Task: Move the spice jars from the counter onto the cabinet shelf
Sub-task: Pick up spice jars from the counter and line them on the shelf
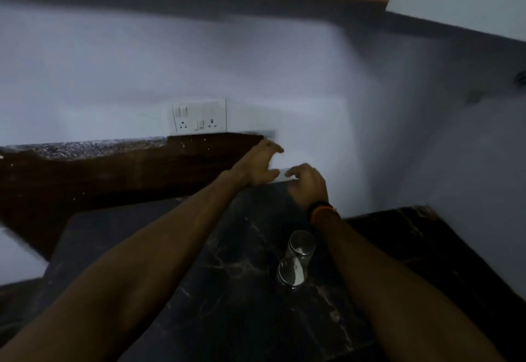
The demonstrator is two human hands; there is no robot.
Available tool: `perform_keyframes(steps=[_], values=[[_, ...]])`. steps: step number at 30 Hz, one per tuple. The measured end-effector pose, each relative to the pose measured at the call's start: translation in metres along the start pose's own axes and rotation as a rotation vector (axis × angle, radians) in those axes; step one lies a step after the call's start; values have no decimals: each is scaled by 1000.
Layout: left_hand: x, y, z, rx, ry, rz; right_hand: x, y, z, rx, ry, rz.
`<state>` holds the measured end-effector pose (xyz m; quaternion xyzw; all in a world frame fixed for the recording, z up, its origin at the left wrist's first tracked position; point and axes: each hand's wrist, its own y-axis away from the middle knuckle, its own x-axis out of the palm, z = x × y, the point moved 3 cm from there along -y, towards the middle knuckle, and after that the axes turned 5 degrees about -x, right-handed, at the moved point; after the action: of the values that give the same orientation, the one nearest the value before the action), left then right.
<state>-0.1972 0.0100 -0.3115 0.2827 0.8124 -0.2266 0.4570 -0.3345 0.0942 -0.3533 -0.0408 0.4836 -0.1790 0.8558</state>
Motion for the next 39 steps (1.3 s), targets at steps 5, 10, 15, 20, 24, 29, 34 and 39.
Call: perform_keyframes(steps=[5, 10, 15, 20, 24, 29, 34, 39], values=[[71, 32, 25, -82, 13, 207, 45, 51, -32, 74, 50, 161], [123, 69, 45, -182, 41, 337, 77, 99, -54, 110, 91, 266], [152, 100, 54, -238, 108, 377, 105, 135, -62, 236, 203, 308], [167, 122, 61, -280, 173, 413, 120, 156, -66, 304, 260, 300], [172, 135, 67, -323, 219, 431, 126, 157, -69, 344, 285, 313], [174, 145, 74, -451, 349, 421, 133, 159, -71, 380, 290, 325], [169, 150, 81, -520, 404, 424, 137, 161, -76, 402, 219, 340], [165, 150, 86, -565, 440, 379, 135, 154, -70, 322, 9, 299]])
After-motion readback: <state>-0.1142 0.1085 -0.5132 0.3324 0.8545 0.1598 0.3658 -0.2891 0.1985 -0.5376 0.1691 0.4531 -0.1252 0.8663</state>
